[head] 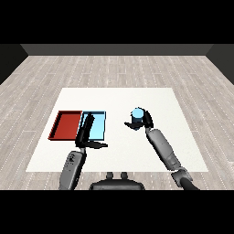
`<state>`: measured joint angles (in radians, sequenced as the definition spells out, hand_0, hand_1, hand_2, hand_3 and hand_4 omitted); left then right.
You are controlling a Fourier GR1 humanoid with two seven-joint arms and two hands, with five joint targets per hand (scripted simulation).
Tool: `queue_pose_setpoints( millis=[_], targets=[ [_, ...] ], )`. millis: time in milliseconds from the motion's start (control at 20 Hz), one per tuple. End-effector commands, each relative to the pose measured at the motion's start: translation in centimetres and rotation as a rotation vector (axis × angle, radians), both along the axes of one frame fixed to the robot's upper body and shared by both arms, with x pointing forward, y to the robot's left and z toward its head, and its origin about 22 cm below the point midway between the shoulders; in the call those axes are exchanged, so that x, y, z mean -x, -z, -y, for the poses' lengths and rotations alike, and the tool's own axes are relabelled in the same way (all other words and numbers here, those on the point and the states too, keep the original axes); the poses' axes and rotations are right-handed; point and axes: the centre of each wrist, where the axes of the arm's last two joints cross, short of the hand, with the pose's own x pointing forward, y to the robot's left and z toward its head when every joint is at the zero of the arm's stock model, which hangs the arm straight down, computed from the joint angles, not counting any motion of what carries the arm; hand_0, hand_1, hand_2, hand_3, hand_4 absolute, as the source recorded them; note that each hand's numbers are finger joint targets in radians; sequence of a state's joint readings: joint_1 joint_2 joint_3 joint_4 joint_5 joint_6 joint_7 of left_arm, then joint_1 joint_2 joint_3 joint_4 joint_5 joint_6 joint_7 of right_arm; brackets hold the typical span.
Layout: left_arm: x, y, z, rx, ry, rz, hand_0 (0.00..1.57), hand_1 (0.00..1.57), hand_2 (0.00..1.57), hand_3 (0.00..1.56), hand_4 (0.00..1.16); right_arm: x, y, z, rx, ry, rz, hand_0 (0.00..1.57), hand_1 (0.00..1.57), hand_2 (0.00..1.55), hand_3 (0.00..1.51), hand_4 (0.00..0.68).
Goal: Pick the blue can and put it in the blue box
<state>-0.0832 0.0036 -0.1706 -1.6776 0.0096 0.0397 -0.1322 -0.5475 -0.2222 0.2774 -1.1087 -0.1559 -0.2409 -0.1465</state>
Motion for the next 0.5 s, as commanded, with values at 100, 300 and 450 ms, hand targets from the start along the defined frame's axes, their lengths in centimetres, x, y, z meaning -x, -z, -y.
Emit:
queue_pose_setpoints(
  millis=[100,300,450],
  targets=[
    [-1.1,0.1,2.0,0.004,0.016,-0.016,0.0,0.0,0.0,0.0,0.0,3.5,-3.3,-6.2,-0.035,-0.005,0.025,1.5,1.5,1.47,1.4,0.59],
    [-1.8,0.7,4.8,-0.017,0.033,-0.017,0.0,0.0,0.0,0.0,0.0,3.8,-4.0,-4.6,-0.019,-0.025,0.067,1.5,1.5,1.47,1.4,0.596],
    [-2.2,0.6,4.6,-0.016,0.047,-0.035,0.0,0.0,0.0,0.0,0.0,5.7,-5.4,-4.8,-0.047,-0.03,0.087,1.5,1.5,1.46,1.39,0.611]
  ],
)
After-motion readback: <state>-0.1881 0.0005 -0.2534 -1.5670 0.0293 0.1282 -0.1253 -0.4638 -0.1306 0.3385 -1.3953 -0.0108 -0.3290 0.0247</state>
